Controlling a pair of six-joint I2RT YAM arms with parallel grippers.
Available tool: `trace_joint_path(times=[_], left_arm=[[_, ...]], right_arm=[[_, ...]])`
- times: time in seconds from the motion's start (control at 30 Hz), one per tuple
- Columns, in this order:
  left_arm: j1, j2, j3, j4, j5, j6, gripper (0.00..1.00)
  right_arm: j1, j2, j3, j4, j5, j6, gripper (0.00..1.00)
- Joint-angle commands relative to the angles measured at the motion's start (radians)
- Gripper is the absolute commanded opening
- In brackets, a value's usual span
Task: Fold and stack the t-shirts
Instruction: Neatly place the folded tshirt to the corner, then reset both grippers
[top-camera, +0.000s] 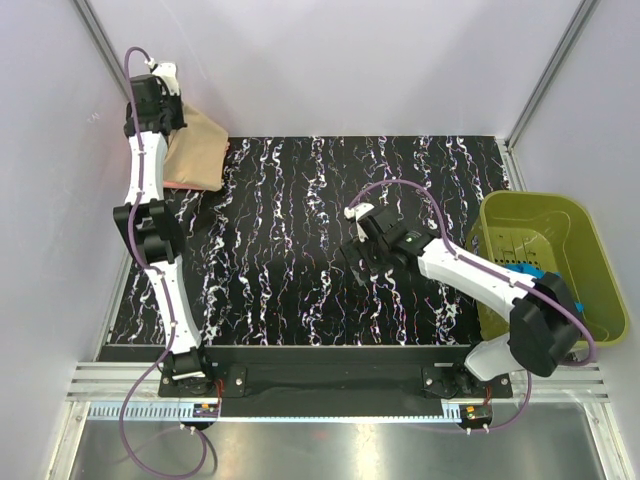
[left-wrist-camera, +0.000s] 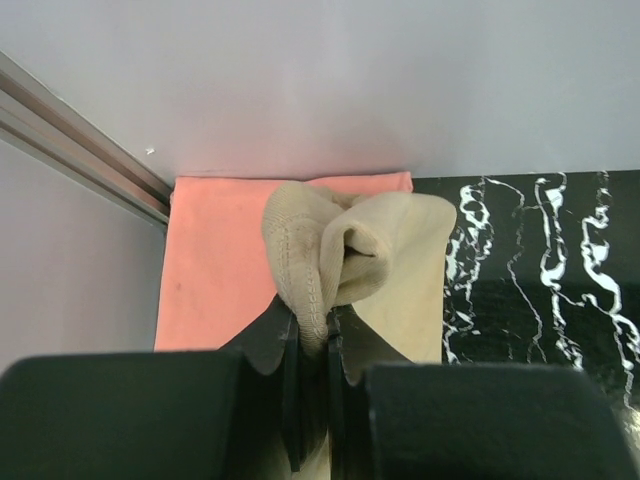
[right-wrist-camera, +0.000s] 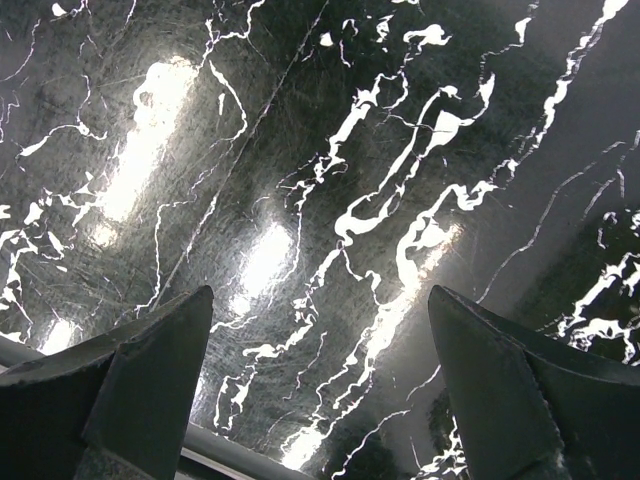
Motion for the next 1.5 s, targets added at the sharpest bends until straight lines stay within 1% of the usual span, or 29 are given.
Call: trace_joint_path(times=[0.0, 0.37, 0.47, 0.5, 0.53, 0.6, 0.63, 0.67, 0.7, 0.73, 0.77, 0.8, 0.83, 0.93, 1.0, 1.03, 1.07, 1.13, 1.17, 1.2, 1.27, 1.3, 1.33, 1.37, 1.4, 1.43, 1.47], left_arm=[[0.015, 0.023, 0.071, 0.150, 0.032, -0.011, 0.00], [0.024, 0.118, 0.072, 0.282, 0.002, -0.025, 0.00], [0.024, 0.141, 0.042, 0.325, -0.043, -0.010, 0.00], [0.024, 0.158, 0.050, 0.330, -0.061, -0.007, 0.04], [0.026, 0.170, 0.056, 0.335, -0.114, -0.008, 0.09], [0.027, 0.182, 0.058, 0.354, -0.184, 0.004, 0.23], [0.029, 0.191, 0.059, 0.358, -0.240, 0.004, 0.30], [0.030, 0.194, 0.058, 0.371, -0.269, 0.006, 0.42], [0.027, 0.193, 0.061, 0.377, -0.341, 0.006, 0.73], [0.026, 0.184, 0.059, 0.390, -0.384, 0.001, 0.81], [0.024, 0.176, 0.061, 0.391, -0.406, -0.010, 0.84], [0.021, 0.165, 0.059, 0.397, -0.415, -0.011, 0.95], [0.006, 0.153, 0.056, 0.407, -0.458, -0.010, 0.99], [-0.016, 0.077, 0.041, 0.414, -0.515, -0.004, 0.99], [-0.042, 0.005, -0.005, 0.399, -0.526, 0.007, 0.99], [-0.055, -0.017, -0.042, 0.382, -0.521, 0.001, 0.99], [-0.063, -0.051, -0.083, 0.355, -0.520, -0.040, 0.99], [-0.100, -0.083, -0.114, 0.284, -0.486, -0.063, 0.99], [-0.117, -0.104, -0.146, 0.276, -0.484, -0.079, 0.99], [-0.135, -0.162, -0.244, 0.284, -0.491, -0.085, 0.99], [-0.187, -0.253, -0.428, 0.399, -0.474, -0.124, 0.99], [-0.189, -0.290, -0.576, 0.432, -0.446, -0.137, 0.99], [-0.225, -0.346, -0.614, 0.419, -0.451, -0.146, 0.99], [-0.270, -0.371, -0.649, 0.407, -0.442, -0.196, 0.99], [-0.301, -0.406, -0.739, 0.401, -0.434, -0.198, 0.99], [-0.372, -0.472, -0.786, 0.410, -0.443, -0.198, 0.99], [-0.406, -0.512, -0.835, 0.411, -0.435, -0.203, 0.99]], right_arm=[[-0.009, 0.028, 0.051, -0.001, -0.010, 0.006, 0.96], [-0.018, 0.115, 0.102, -0.002, -0.027, 0.020, 0.96], [-0.023, 0.137, 0.106, -0.004, -0.034, 0.029, 0.96], [-0.024, 0.142, 0.108, -0.001, -0.036, 0.035, 0.96], [-0.027, 0.149, 0.111, -0.001, -0.041, 0.040, 0.96], [-0.030, 0.155, 0.119, 0.002, -0.048, 0.047, 0.96], [-0.033, 0.157, 0.123, 0.005, -0.050, 0.052, 0.96], [-0.035, 0.155, 0.126, 0.002, -0.059, 0.055, 0.96], [-0.038, 0.154, 0.128, 0.002, -0.061, 0.057, 0.96], [-0.040, 0.152, 0.133, -0.005, -0.059, 0.058, 0.96], [-0.041, 0.145, 0.136, -0.009, -0.056, 0.058, 0.96], [-0.041, 0.139, 0.136, -0.012, -0.053, 0.060, 0.96], [-0.043, 0.122, 0.136, -0.019, -0.053, 0.061, 0.96], [-0.046, 0.082, 0.122, -0.032, -0.056, 0.079, 0.96], [-0.052, 0.030, 0.107, -0.032, -0.061, 0.104, 0.96], [-0.052, -0.005, 0.094, -0.032, -0.062, 0.113, 0.96], [-0.053, -0.024, 0.090, -0.035, -0.061, 0.127, 0.96], [-0.053, -0.079, 0.073, -0.044, -0.051, 0.142, 0.97], [-0.053, -0.097, 0.068, -0.048, -0.045, 0.161, 0.96], [-0.053, -0.119, 0.062, -0.050, -0.045, 0.168, 0.96], [-0.053, -0.185, 0.030, -0.050, -0.041, 0.188, 0.96], [-0.053, -0.206, 0.016, -0.055, -0.036, 0.196, 0.97], [-0.053, -0.231, -0.013, -0.056, -0.033, 0.205, 0.97], [-0.052, -0.278, -0.030, -0.056, -0.030, 0.234, 0.97], [-0.055, -0.306, -0.048, -0.047, -0.031, 0.251, 0.97], [-0.053, -0.332, -0.085, -0.041, -0.031, 0.267, 0.97], [-0.053, -0.384, -0.102, -0.036, -0.036, 0.294, 0.97]])
